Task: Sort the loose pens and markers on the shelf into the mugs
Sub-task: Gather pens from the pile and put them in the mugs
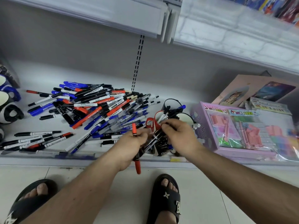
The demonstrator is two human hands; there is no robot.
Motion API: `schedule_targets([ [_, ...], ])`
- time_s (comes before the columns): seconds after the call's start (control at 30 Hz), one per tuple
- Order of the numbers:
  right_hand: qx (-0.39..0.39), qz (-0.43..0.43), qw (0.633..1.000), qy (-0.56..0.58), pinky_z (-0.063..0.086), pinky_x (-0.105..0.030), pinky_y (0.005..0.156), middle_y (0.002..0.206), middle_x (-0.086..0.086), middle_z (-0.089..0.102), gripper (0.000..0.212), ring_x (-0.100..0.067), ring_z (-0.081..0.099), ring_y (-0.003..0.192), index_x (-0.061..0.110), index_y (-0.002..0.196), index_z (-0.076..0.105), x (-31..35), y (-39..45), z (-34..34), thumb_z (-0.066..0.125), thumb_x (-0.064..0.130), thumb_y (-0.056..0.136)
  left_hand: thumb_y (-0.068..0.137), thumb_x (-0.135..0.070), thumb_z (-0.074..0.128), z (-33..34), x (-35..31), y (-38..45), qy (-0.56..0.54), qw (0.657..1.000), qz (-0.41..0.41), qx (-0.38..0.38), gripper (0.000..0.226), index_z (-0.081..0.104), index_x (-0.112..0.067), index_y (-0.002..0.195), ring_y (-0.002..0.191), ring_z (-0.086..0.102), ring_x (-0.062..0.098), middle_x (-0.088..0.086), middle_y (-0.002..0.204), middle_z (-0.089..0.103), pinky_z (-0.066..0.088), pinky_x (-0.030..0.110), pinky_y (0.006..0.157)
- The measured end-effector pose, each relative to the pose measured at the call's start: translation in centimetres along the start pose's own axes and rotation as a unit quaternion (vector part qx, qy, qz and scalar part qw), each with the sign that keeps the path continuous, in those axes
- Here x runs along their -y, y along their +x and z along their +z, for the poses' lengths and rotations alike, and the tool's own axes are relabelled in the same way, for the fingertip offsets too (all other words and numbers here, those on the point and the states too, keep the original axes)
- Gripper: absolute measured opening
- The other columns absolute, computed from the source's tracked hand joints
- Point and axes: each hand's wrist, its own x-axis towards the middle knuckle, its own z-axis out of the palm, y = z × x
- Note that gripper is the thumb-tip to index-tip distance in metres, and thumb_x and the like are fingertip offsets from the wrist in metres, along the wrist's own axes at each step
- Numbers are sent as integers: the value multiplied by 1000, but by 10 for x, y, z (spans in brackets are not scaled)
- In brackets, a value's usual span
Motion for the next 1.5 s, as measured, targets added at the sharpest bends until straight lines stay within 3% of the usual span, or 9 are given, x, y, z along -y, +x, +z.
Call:
schedule_targets([
  [0.17,-236,73,958,147,42,-29,53,76,-5,69,15,-13,53,51,10,98,71,-3,31,-41,57,15,95,105,-23,44,-21,-12,11,-211,960,0,-185,24,64,-10,101,75,71,20,4,83,74,58,45,80],
  [0.23,-276,73,952,112,45,-26,52,80,-3,70,12,-10,60,50,13,98,69,-3,46,-61,58,14,93,103,-30,47,-26,-13,15,-241,949,-14,-201,26,64,-11,100,50,54,12,-1,65,62,53,35,60],
  [0.43,-220,58,959,-169,53,-36,61,75,-13,70,18,-33,68,73,7,84,68,-18,104,-97,54,16,90,98,-41,53,-12,-18,26,-299,944,-38,-135,31,60,-13,108,53,30,10,-4,64,39,36,27,53],
  [0.6,-144,64,938,-309,27,-30,53,57,2,40,34,-27,40,68,15,57,38,-43,146,-75,51,14,88,98,-54,46,-3,-28,34,-372,923,-44,-86,36,56,-20,107,53,34,13,-2,65,42,36,32,59],
  [0.77,-79,91,896,-427,38,-32,72,86,-7,63,17,-31,55,90,25,89,64,-67,179,-42,50,33,93,97,-62,38,-8,-27,40,-383,921,-58,-52,47,58,-20,92,54,35,15,-2,64,42,35,33,63],
  [1.0,-38,80,835,-542,30,-39,81,111,-10,65,27,-33,49,114,23,107,61,-68,198,-34,41,36,95,91,-73,36,-25,-21,37,-399,914,-61,-47,58,49,-22,69,56,34,16,-3,65,36,36,33,65],
  [1.17,-108,-9,925,-365,47,-35,87,114,-8,71,29,-30,59,107,22,115,68,-27,152,-21,49,30,94,87,-72,43,-25,-19,32,-511,857,-40,-62,56,37,-22,62,54,27,17,-5,65,26,32,34,70],
  [1.27,-42,-15,988,-150,56,-35,72,92,-7,75,24,-21,66,72,19,86,74,10,109,-6,52,25,94,86,-61,44,-25,-15,27,-586,807,-23,-68,45,30,-24,63,55,22,18,-7,66,20,30,35,78],
  [1.5,240,195,948,72,55,-28,60,94,-12,71,26,-22,71,70,10,117,60,43,36,6,60,27,98,93,-45,31,-21,-26,9,-655,749,24,-96,42,31,-20,59,49,27,20,-2,59,25,42,37,77],
])
